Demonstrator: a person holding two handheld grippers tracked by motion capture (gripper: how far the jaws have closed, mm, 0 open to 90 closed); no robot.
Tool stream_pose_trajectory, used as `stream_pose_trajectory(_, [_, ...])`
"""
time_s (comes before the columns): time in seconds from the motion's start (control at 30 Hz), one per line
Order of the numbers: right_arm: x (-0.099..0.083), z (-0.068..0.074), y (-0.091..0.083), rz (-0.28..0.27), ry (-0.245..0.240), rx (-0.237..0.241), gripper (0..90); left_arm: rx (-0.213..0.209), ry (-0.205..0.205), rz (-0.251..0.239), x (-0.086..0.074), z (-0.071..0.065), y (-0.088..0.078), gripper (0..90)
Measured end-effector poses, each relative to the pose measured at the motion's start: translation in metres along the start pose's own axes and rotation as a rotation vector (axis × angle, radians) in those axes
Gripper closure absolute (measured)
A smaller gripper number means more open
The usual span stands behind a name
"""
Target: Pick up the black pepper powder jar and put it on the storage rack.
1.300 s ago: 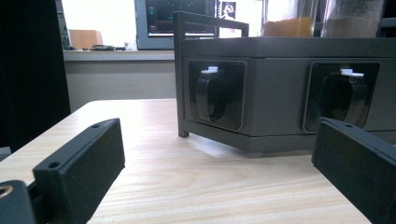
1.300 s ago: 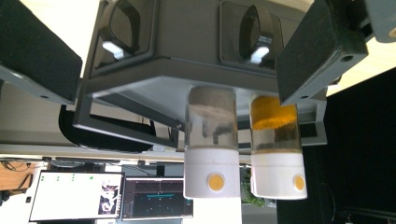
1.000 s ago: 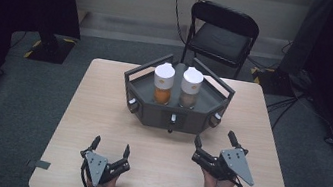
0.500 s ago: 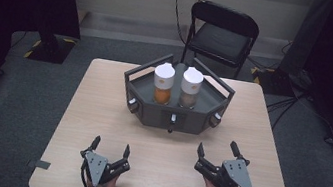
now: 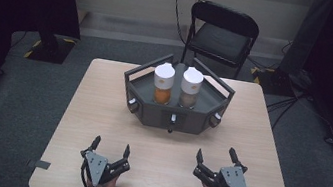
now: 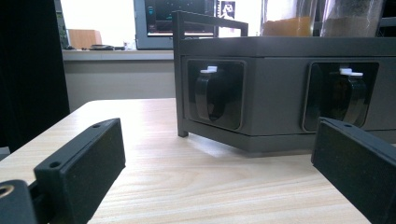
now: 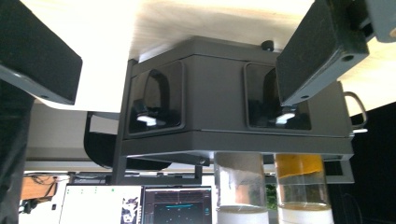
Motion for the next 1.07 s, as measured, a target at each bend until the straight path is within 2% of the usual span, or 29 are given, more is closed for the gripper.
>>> stream_pose_trajectory(0.33, [-0.015, 0.008, -0.001, 0.004, -0.020, 0.008, 0.0, -0.001, 0.000, -0.001, 0.000, 0.000, 0.000, 2.0])
stream_pose_trajectory(0.67, [-0.032, 0.008, -0.002, 0.015, -0.007, 0.003, 0.0, -0.002, 0.001, 0.000, 0.000, 0.000, 0.000, 2.0])
stream_pose_trajectory(1.07, [-0.037, 0.008, -0.002, 0.004, -0.001, -0.003, 0.0, 0.004, 0.000, 0.000, 0.000, 0.000, 0.000, 2.1])
Point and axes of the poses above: each handheld gripper's, and its own axes: y roughly forward along the jaws, x roughly out of its top, z roughly to its left, the point moved 3 cm from there along y, roughly forward along the jaws, and after that the axes turned 2 degrees about -x, right-handed, at the moved point
